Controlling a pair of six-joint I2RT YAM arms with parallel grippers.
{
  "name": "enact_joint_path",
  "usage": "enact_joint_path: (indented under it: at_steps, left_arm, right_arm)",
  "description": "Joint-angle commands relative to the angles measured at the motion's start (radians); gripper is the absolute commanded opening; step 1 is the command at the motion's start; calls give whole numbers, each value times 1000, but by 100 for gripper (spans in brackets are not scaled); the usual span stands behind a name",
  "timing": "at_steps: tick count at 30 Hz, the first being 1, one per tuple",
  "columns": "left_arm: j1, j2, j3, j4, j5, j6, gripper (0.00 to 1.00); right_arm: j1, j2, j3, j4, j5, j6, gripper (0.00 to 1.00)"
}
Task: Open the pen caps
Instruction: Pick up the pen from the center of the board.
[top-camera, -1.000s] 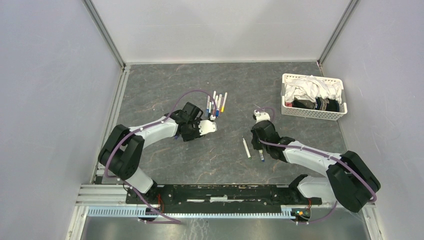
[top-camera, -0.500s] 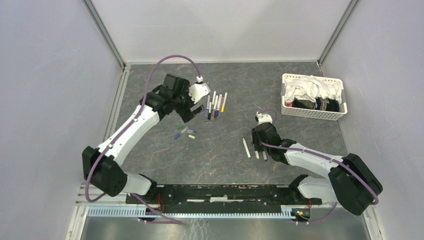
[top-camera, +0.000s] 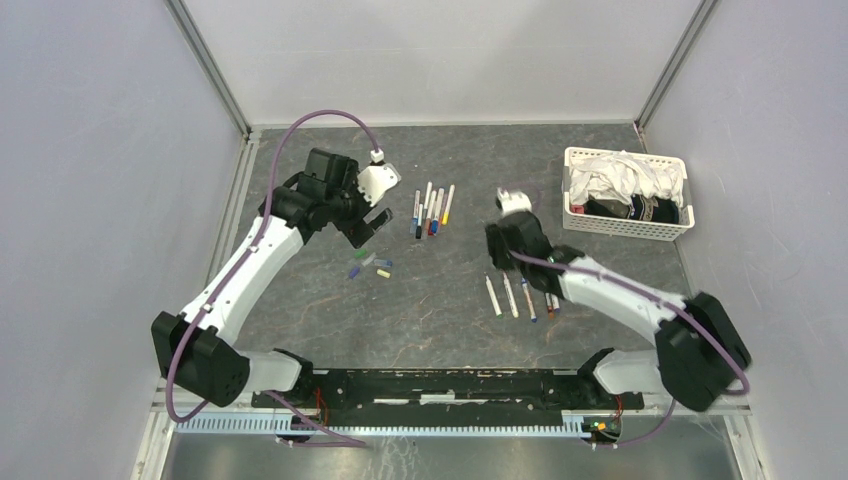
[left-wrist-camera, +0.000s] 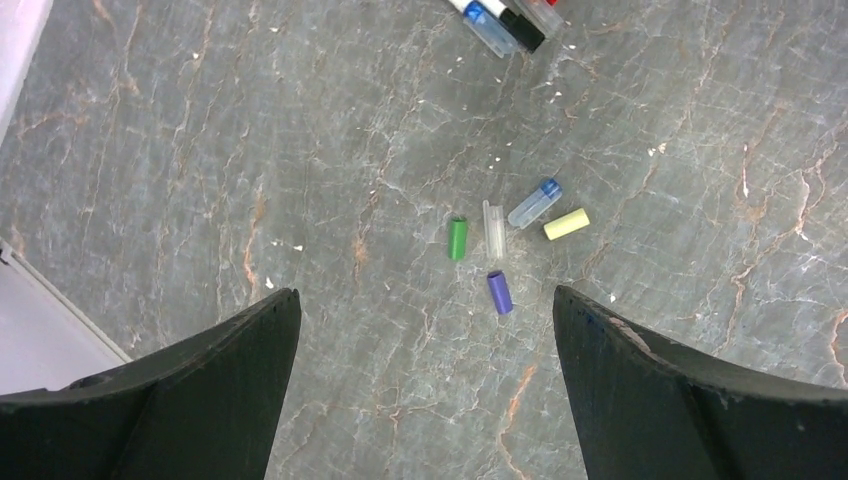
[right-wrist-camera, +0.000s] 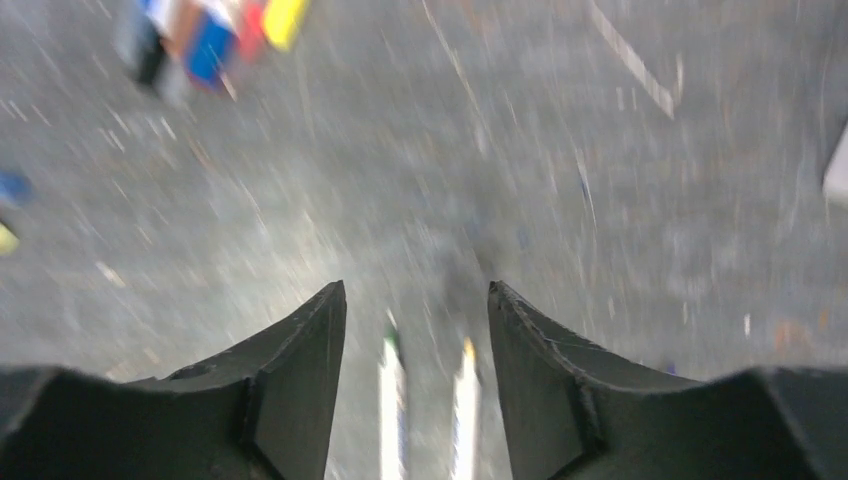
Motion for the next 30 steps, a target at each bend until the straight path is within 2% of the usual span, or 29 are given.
enact_joint_path:
  at_steps: [1, 6, 13, 30]
  left_arm:
    - [77, -73, -3, 24, 57, -75, 100]
    - [123, -72, -6, -21, 109, -81, 100]
    - [125, -135, -81, -17, 152, -63, 100]
    - [125, -182, -119, -43, 175, -53, 100]
  right_arm:
    - [-3, 245, 314, -13, 27, -29, 60]
    - [-34, 565, 664, -91, 10, -8, 54]
    - [-78, 805, 918, -119, -35, 28, 41]
    - [-111, 980, 1034, -159, -70, 58, 40]
